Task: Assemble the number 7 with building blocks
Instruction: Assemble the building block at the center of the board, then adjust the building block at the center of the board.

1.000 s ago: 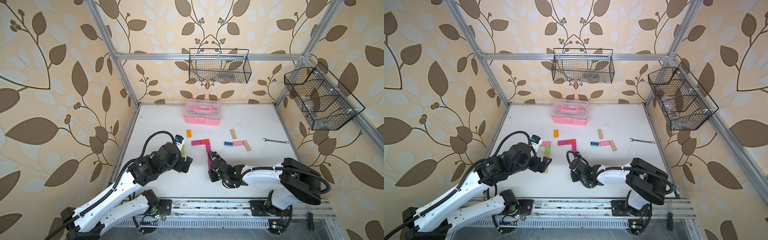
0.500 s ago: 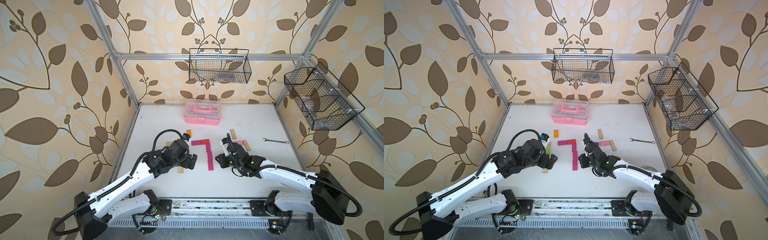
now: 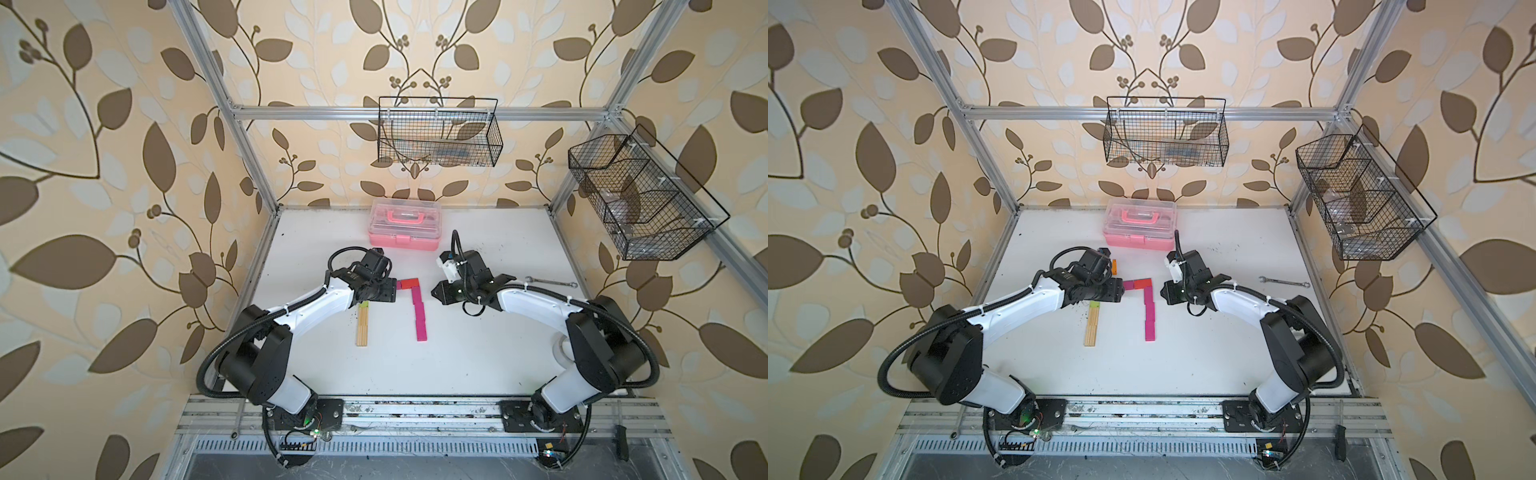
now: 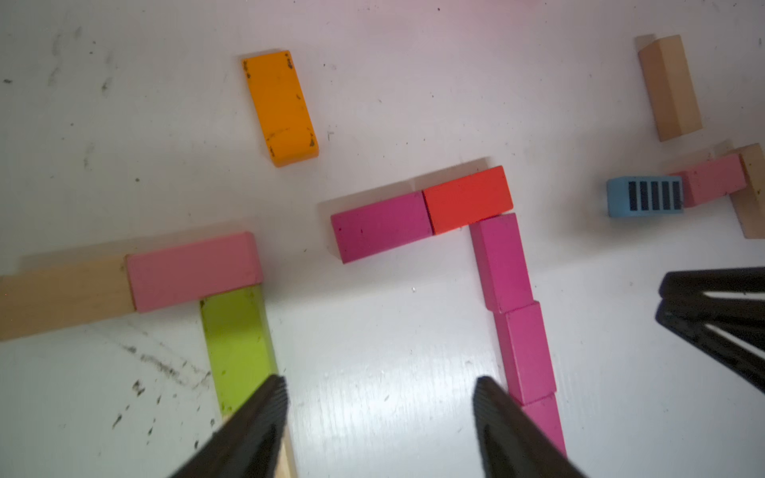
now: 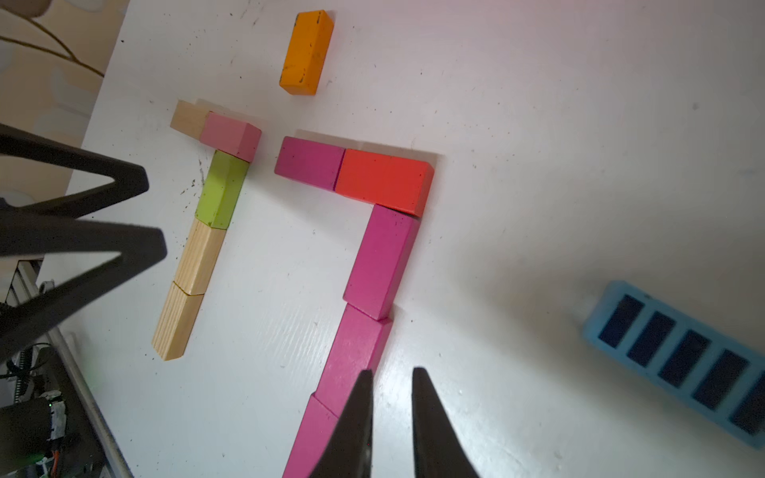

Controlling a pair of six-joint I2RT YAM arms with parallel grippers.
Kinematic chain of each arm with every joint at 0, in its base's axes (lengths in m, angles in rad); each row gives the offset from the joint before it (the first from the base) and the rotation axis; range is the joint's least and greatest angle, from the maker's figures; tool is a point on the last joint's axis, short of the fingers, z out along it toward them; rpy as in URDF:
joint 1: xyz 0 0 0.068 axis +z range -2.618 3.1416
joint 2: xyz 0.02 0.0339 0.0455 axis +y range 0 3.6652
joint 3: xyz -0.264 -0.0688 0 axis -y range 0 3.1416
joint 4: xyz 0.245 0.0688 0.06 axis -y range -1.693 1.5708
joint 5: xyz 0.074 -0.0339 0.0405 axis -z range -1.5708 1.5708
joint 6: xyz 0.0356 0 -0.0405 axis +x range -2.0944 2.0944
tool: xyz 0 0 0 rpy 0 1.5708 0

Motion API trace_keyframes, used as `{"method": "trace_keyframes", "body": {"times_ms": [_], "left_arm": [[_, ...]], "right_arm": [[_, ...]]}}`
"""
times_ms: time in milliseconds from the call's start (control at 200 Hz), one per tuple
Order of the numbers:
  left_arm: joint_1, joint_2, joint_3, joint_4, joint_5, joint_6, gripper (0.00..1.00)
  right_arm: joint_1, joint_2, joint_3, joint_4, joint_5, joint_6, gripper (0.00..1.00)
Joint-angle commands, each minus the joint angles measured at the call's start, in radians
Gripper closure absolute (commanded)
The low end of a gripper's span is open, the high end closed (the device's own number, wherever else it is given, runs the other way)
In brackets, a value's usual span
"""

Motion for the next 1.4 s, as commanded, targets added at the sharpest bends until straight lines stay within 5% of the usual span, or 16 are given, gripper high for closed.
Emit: {"method": "trace_keyframes", "body": {"times_ms": [0,205,360,1395], "left_arm": [[0.035,0.051,0.06,0.103,0.109,0.005,0.54],[0.087,0.161,0.102,0.129,0.129,-0.029,0.87],[0.121,0.193,0.082,0.18,0.133,-0.053,0.99],[0.139,0.295,0.074,0.171,0.049,-0.067,1.0]], "right_arm": [[-0.01,0.055,0.058,-0.013,-0.065,-0.062,0.8],[-0.016,0.145,0.135,-0.014,-0.097,-0.073,0.81],[-0.019,0.192,0.167,-0.024,-0.097,-0.078,0.81],[-0.038,0.27,0.19,-0.017,-0.074,-0.075,0.82]]}}
